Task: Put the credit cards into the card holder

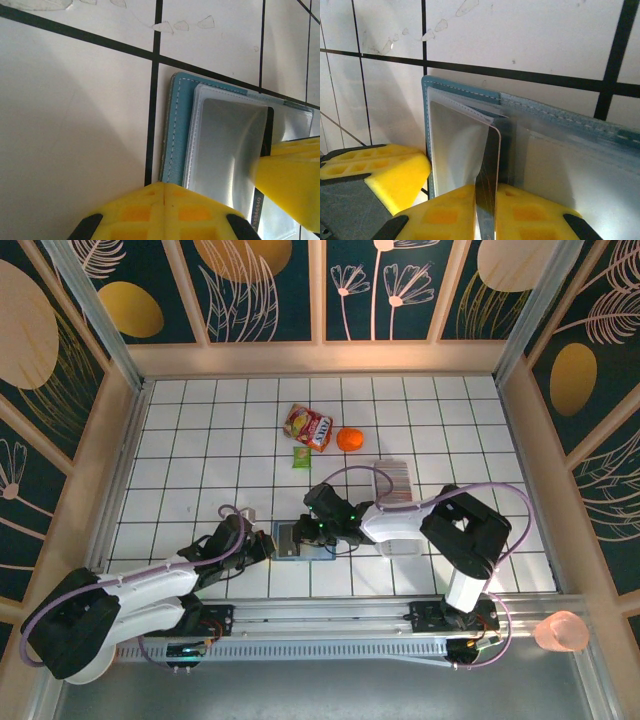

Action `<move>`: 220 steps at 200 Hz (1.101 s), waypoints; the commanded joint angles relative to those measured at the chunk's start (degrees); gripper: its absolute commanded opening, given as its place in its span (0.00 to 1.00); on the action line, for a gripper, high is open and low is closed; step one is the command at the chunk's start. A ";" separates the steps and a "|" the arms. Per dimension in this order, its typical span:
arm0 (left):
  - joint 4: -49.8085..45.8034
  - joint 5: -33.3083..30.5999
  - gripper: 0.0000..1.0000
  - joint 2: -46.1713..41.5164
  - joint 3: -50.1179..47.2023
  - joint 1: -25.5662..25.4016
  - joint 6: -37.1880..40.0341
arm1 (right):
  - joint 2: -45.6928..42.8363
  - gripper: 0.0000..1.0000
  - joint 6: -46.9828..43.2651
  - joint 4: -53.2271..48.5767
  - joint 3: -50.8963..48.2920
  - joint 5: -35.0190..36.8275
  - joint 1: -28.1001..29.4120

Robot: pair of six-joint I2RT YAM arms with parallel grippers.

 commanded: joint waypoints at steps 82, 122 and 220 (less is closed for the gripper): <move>1.74 1.23 0.04 0.26 -0.62 -0.36 -0.67 | -3.71 0.24 2.77 1.00 -1.34 3.54 0.96; 2.46 1.85 0.04 1.21 -0.57 -0.31 -0.74 | -4.95 0.31 3.38 0.17 -1.88 5.29 0.89; 3.21 2.24 0.04 1.31 -0.71 -0.41 -1.11 | -1.13 0.33 3.70 1.29 1.46 3.30 2.00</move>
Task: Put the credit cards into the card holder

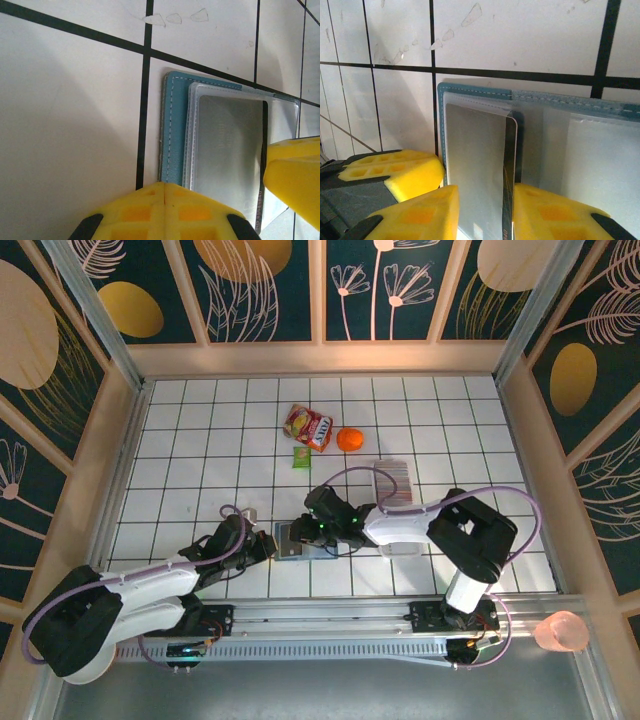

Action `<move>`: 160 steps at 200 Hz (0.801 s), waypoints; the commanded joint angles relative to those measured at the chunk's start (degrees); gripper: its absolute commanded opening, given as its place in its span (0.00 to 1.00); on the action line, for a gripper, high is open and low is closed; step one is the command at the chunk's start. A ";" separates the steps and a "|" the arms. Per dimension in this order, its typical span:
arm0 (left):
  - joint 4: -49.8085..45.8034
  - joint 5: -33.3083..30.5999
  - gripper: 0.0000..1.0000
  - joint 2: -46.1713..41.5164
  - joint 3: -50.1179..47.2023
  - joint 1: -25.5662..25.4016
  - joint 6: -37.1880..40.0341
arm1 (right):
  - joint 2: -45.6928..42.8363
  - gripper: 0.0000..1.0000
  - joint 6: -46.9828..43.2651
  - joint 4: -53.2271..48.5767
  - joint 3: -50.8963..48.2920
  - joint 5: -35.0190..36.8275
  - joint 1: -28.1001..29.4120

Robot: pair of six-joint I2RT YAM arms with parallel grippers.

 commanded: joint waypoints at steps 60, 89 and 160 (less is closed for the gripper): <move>1.10 0.51 0.04 -0.27 -0.62 -0.32 -0.64 | -6.40 0.49 -0.82 -12.90 1.64 10.94 2.20; 1.43 0.73 0.04 -0.07 -0.56 -0.38 -0.57 | -9.61 0.51 1.22 -15.97 -0.46 14.17 4.38; 1.26 1.35 0.04 0.29 -0.17 -0.37 0.09 | -8.64 0.49 4.04 -16.63 -1.74 16.36 6.66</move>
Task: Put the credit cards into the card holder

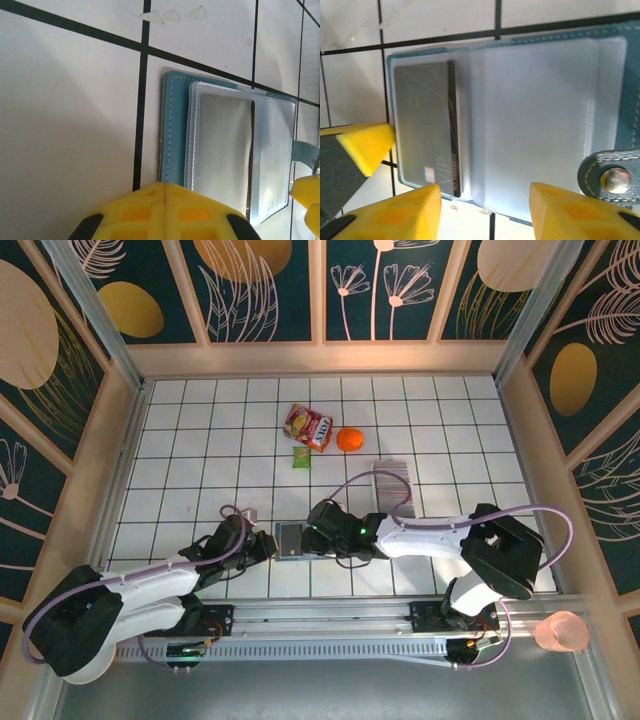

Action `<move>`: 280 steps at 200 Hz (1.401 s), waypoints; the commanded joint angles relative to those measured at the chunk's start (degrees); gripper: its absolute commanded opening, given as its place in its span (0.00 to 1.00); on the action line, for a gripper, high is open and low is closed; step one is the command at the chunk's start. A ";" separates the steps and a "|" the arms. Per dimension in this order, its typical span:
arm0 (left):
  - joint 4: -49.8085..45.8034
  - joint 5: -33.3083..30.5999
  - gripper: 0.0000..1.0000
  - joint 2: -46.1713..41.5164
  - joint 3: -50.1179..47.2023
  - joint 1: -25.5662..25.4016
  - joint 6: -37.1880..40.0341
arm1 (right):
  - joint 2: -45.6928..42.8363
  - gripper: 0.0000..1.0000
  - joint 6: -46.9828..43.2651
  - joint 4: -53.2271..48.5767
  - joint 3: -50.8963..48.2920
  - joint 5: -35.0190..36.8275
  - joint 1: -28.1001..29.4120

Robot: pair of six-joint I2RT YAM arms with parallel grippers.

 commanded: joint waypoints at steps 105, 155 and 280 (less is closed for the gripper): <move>1.04 1.04 0.03 0.17 -0.26 -0.36 0.30 | 0.56 0.49 1.99 -6.93 1.36 7.83 1.76; 0.93 1.04 0.04 -0.45 -0.18 -0.33 0.47 | -1.39 0.49 1.47 -9.44 2.44 12.62 2.40; 5.57 4.51 0.14 -0.93 -0.64 -0.34 -0.32 | 3.39 0.49 0.51 -6.45 1.03 10.65 2.49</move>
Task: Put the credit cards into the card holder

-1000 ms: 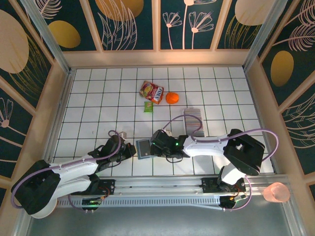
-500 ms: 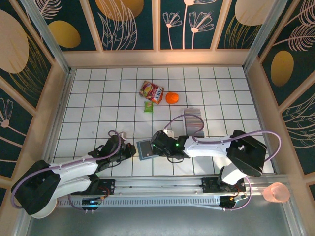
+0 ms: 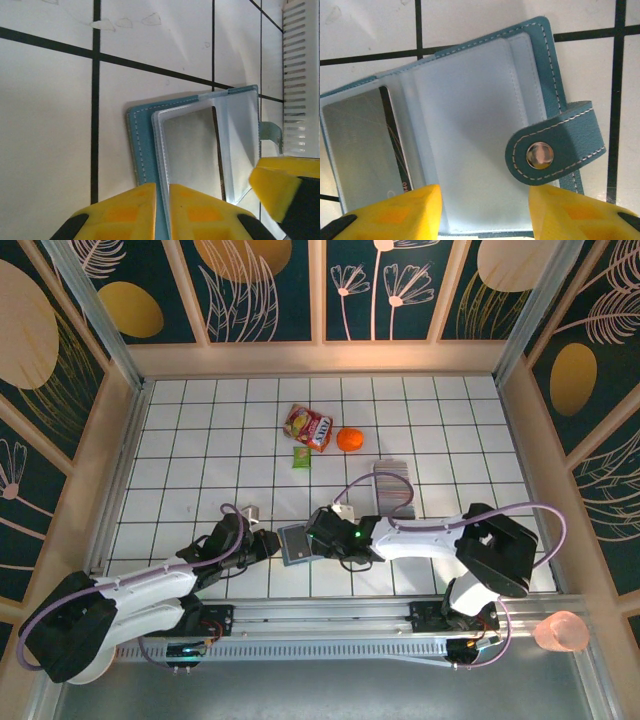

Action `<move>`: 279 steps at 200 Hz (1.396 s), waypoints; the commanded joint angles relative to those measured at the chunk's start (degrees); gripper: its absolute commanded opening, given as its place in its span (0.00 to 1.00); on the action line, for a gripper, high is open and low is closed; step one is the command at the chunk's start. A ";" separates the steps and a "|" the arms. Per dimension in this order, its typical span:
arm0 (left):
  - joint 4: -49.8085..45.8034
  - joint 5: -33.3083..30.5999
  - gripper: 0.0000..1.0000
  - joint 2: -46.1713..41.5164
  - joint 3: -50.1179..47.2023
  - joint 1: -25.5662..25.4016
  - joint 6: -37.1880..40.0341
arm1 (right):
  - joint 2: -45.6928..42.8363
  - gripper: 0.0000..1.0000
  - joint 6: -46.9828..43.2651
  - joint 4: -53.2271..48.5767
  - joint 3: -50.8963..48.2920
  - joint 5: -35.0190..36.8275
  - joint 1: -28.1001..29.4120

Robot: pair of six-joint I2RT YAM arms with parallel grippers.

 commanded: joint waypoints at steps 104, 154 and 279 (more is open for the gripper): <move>5.18 1.67 0.09 4.89 -1.38 -0.36 -0.36 | 4.21 0.49 0.34 9.32 1.77 -4.83 1.19; 6.23 1.01 0.08 5.20 -1.97 -0.37 -0.84 | 3.39 0.49 1.09 11.05 2.71 -4.95 2.31; 6.02 0.25 0.06 6.50 -2.20 -0.44 -0.61 | 4.09 0.49 3.23 23.23 2.35 -8.58 3.56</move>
